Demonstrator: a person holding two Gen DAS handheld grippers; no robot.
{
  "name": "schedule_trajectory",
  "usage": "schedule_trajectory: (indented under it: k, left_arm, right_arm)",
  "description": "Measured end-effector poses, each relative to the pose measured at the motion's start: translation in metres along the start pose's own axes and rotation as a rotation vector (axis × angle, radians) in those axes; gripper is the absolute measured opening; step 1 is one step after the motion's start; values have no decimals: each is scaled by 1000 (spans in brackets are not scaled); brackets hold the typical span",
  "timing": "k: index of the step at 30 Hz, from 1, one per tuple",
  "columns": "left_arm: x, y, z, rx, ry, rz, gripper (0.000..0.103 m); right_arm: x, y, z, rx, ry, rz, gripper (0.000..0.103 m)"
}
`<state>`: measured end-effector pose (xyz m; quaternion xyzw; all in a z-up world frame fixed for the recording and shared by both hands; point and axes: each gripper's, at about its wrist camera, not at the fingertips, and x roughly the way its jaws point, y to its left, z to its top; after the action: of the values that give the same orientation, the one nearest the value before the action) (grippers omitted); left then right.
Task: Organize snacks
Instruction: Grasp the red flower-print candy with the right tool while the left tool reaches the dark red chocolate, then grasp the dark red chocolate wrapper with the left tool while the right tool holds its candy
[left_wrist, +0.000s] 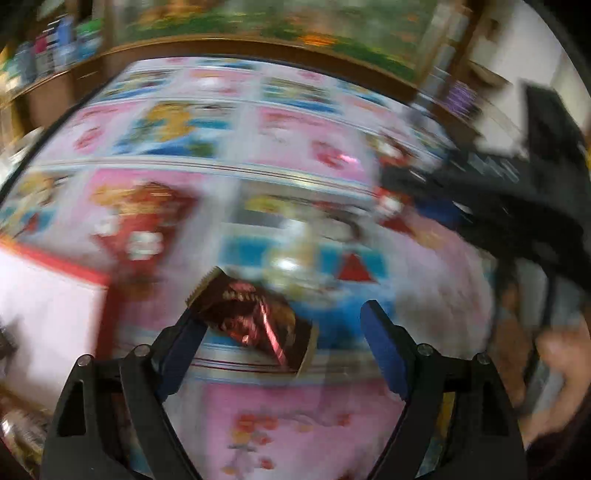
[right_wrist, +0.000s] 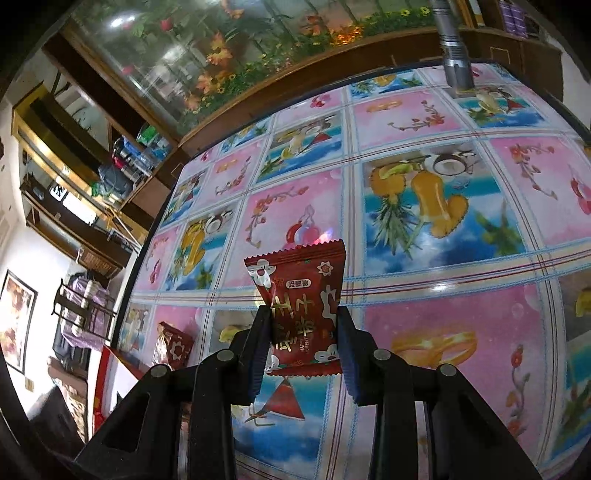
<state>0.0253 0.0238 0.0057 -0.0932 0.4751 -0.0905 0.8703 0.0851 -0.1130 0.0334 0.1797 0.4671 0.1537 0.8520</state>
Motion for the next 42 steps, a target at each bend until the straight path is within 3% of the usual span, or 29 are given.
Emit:
schedule_trajectory:
  k: [3,5,7,13,19,24,28,32,37,40,42]
  left_arm:
    - [-5,-2,-2,46,-43,3,84]
    - [-8,7,1,8,-59,47,84]
    - [-10,21,5,-63,-60,40,84]
    - [-4,22,5,-116,-16,67,84]
    - [-1,26,10,-193,-35,99,84]
    - [1,10,12,-123,-23,116,83]
    - [-11,-8,6,-54,-68,166,83]
    - [5,-4,0,-94,5,120,83]
    - [2,10,4,-131,-24,139,83]
    - [4,14,7,-117,-34,138,77]
    - [5,12,7,-87,-45,134,63]
  right_arm:
    - [-3,-5,1,19,-12,-6,36]
    - [-4,-7,2,25,-14,-8,36]
    - [-4,-7,2,28,-11,-10,36]
    - [-2,-7,1,33,-7,-9,36]
    - [-1,-7,0,31,-4,-5,36]
    - [-1,-6,-1,31,-1,4,36]
    - [-2,-7,0,37,-4,6,37]
    - [-3,-8,0,35,-3,10,37]
    - [-3,-8,0,38,-5,14,37]
    - [-4,-7,0,34,-5,17,37]
    - [-4,-7,-1,31,-5,17,37]
